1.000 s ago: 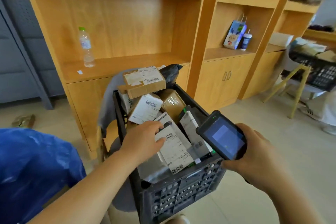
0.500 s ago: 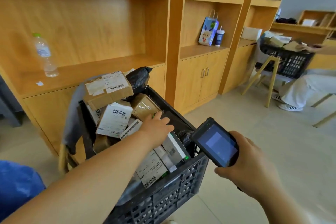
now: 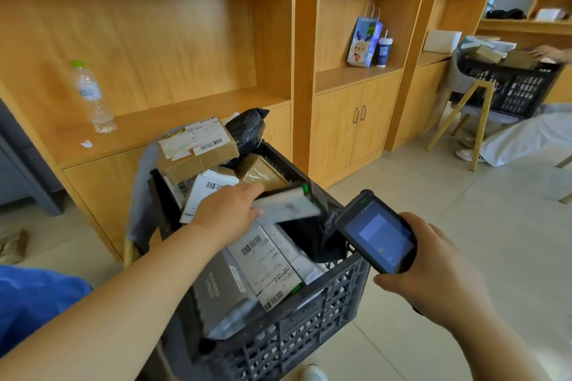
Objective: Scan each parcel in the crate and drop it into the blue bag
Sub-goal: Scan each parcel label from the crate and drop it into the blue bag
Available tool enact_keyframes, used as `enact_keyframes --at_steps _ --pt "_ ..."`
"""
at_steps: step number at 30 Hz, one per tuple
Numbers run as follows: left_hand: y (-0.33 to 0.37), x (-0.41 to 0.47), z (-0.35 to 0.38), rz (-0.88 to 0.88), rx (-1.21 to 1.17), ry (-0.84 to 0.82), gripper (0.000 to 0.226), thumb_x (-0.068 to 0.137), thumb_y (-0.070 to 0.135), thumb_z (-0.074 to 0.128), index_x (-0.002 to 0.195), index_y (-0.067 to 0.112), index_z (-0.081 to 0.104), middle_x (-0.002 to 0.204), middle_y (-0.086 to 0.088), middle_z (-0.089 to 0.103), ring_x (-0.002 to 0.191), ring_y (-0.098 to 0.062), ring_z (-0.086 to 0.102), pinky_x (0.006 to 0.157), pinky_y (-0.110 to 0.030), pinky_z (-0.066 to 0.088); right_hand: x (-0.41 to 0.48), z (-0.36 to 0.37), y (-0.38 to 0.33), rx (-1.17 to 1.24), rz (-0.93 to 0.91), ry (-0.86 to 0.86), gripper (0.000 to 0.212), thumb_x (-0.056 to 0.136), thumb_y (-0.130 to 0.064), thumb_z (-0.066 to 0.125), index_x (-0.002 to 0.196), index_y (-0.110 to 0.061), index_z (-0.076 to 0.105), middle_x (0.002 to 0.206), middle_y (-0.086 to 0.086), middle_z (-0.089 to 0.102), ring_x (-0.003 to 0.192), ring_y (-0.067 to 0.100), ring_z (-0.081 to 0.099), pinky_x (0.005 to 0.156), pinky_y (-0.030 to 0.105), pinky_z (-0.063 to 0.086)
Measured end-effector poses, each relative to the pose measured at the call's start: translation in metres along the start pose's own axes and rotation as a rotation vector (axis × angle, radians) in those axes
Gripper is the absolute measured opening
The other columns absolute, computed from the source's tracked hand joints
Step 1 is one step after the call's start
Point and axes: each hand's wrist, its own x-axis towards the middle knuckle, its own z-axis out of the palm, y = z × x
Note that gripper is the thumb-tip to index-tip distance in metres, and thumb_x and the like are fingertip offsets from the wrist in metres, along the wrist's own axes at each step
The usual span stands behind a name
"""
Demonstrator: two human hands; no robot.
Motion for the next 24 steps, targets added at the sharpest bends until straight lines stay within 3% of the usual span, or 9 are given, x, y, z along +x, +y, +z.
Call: enact_keyframes --at_steps 3,6,10,14,19,24 --pt "-0.013 -0.017 -0.004 -0.232 -0.266 0.122 0.041 0.093 0.031 0.057 0.129 0.031 0.038 0.098 0.014 0.052 0.085 -0.014 0.056 0.061 -0.029 0.038 -0.004 0.004 -0.009 0.015 -0.024 -0.022 0.081 0.048 -0.045 0.071 0.120 -0.041 0.035 0.088 -0.019 0.044 0.063 0.010 0.053 0.048 0.034 0.053" --pt "-0.022 -0.033 -0.003 -0.433 -0.558 0.207 0.032 0.090 0.027 0.061 0.115 0.034 0.042 0.087 0.017 0.058 0.075 -0.002 0.058 0.055 -0.025 0.043 -0.009 0.008 -0.020 0.023 -0.042 -0.060 0.083 0.050 -0.043 0.072 0.123 -0.040 0.034 0.088 -0.017 0.045 0.063 0.012 0.054 0.049 0.036 0.053" --pt "-0.031 -0.052 0.000 -0.597 -0.829 0.254 0.010 0.091 0.028 0.059 0.096 0.027 0.051 0.094 0.000 0.065 0.080 -0.023 0.066 0.051 -0.034 0.054 -0.014 0.011 -0.038 0.004 -0.086 -0.113 0.086 0.051 -0.046 0.073 0.126 -0.038 0.032 0.091 -0.014 0.045 0.066 0.014 0.055 0.054 0.038 0.054" --pt "-0.035 -0.072 0.001 -0.650 -0.897 0.318 0.010 0.086 0.027 0.067 0.088 0.027 0.057 0.095 -0.001 0.065 0.084 -0.022 0.068 0.059 -0.044 0.060 -0.018 0.013 -0.056 -0.023 -0.139 -0.164 0.092 0.053 -0.045 0.075 0.132 -0.036 0.029 0.097 -0.012 0.045 0.072 0.014 0.054 0.059 0.038 0.055" --pt "-0.036 -0.095 -0.002 -0.617 -0.912 0.437 0.019 0.081 0.021 0.075 0.084 0.026 0.057 0.091 0.002 0.065 0.086 -0.022 0.068 0.059 -0.045 0.060 -0.020 0.015 -0.076 -0.127 -0.227 -0.189 0.095 0.055 -0.050 0.074 0.136 -0.035 0.027 0.106 -0.012 0.047 0.083 0.012 0.051 0.069 0.031 0.051" --pt "-0.040 -0.111 -0.008 -0.580 -0.837 0.471 0.022 0.079 0.026 0.076 0.084 0.035 0.057 0.090 0.011 0.063 0.086 -0.014 0.064 0.074 -0.049 0.057 -0.022 0.017 -0.089 -0.176 -0.282 -0.191 0.096 0.052 -0.053 0.073 0.135 -0.036 0.026 0.103 -0.012 0.049 0.083 0.013 0.051 0.069 0.031 0.050"
